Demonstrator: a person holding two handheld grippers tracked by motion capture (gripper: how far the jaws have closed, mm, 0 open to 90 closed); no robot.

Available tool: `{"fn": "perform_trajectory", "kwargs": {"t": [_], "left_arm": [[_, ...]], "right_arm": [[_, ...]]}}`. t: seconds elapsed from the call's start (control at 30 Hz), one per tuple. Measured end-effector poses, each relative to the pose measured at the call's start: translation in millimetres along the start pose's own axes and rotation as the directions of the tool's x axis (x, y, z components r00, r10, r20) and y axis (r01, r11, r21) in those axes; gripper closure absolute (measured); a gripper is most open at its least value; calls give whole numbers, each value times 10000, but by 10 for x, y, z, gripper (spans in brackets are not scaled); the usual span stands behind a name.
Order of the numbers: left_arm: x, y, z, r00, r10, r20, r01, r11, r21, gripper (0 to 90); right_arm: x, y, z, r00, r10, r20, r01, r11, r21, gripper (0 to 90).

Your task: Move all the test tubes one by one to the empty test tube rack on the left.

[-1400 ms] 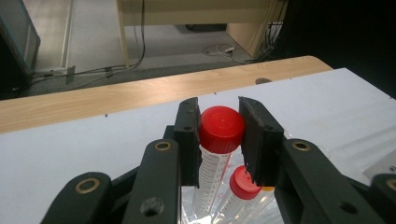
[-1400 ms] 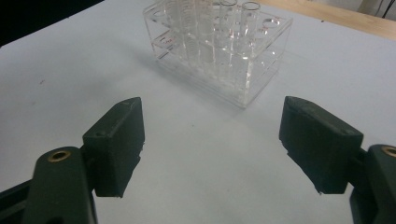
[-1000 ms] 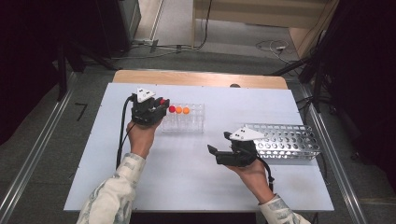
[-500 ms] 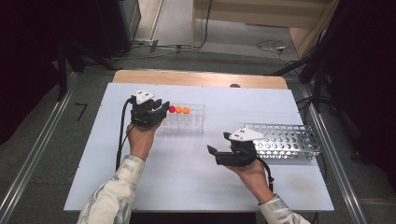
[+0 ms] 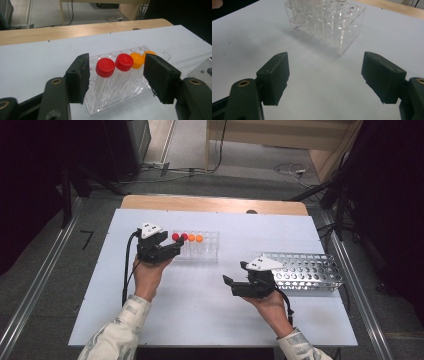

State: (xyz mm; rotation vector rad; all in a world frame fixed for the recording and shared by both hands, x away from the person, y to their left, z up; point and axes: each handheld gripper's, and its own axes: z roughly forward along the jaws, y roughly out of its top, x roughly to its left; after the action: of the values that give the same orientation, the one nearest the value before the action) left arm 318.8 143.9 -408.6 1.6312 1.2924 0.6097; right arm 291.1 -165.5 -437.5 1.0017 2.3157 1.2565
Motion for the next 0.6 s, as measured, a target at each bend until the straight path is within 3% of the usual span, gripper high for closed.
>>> {"fn": "perform_trajectory", "kwargs": {"t": [0.27,0.6], "left_arm": [[15,-143,-162,9998,-201,-63,201,9998,-20,244],[55,-340,-337,9996,-278,-43,278,9996,-50,206]], "right_arm": [[-6,-1,-8,10000,23,45,-23,10000,0,207],[-39,-13,-46,9999,85,60,-84,10000,-41,207]]}}
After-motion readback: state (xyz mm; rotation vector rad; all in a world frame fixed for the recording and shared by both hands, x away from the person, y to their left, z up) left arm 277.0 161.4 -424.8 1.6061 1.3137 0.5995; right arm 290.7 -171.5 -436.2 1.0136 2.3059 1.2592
